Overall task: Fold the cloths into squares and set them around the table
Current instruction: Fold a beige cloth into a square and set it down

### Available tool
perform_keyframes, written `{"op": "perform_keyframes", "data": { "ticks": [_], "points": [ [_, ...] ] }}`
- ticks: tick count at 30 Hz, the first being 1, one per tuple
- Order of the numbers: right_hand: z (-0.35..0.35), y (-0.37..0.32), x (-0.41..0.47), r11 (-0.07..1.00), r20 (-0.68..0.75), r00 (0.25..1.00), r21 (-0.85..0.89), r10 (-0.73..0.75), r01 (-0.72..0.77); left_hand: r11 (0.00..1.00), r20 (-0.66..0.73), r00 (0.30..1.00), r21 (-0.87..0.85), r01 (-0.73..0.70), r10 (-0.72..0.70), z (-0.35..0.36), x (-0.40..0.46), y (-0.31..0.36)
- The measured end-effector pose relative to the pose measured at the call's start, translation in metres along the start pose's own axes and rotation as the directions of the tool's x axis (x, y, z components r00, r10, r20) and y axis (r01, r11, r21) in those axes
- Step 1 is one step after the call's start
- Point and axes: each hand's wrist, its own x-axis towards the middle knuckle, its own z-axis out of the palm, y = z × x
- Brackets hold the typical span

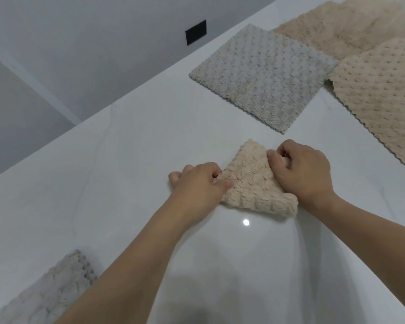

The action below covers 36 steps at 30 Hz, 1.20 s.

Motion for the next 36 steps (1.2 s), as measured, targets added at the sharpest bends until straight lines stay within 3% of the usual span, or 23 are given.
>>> {"op": "perform_keyframes", "data": {
  "ticks": [4, 7, 11, 14, 29, 36],
  "points": [
    [-0.004, 0.002, -0.001, 0.997, 0.034, 0.999, 0.070, -0.029, 0.026, 0.999, -0.035, 0.999, 0.016, 0.033, -0.033, -0.007, 0.005, -0.013],
    [-0.002, 0.005, 0.000, 0.992, 0.072, 0.989, 0.020, -0.128, 0.127, 0.995, -0.120, 0.992, 0.083, 0.054, -0.044, -0.020, 0.002, -0.022],
    [0.001, 0.007, 0.002, 0.977, 0.117, 0.973, -0.055, -0.200, 0.207, 0.950, -0.341, 0.907, 0.266, -0.161, 0.249, -0.001, -0.025, 0.003],
    [0.003, 0.006, 0.002, 0.966, 0.098, 0.968, -0.098, -0.229, 0.239, 0.907, -0.274, 0.898, 0.346, -0.241, 0.343, 0.034, -0.051, 0.030],
    [0.011, 0.006, 0.002, 0.943, 0.006, 0.966, -0.216, -0.259, 0.255, 0.816, -0.216, 0.947, 0.573, -0.074, 0.237, 0.067, -0.053, 0.035],
    [0.013, 0.007, 0.003, 0.945, -0.026, 0.963, -0.200, -0.269, 0.259, 0.755, 0.001, 0.997, 0.653, -0.060, 0.078, 0.054, -0.042, 0.055]
  ]
}}
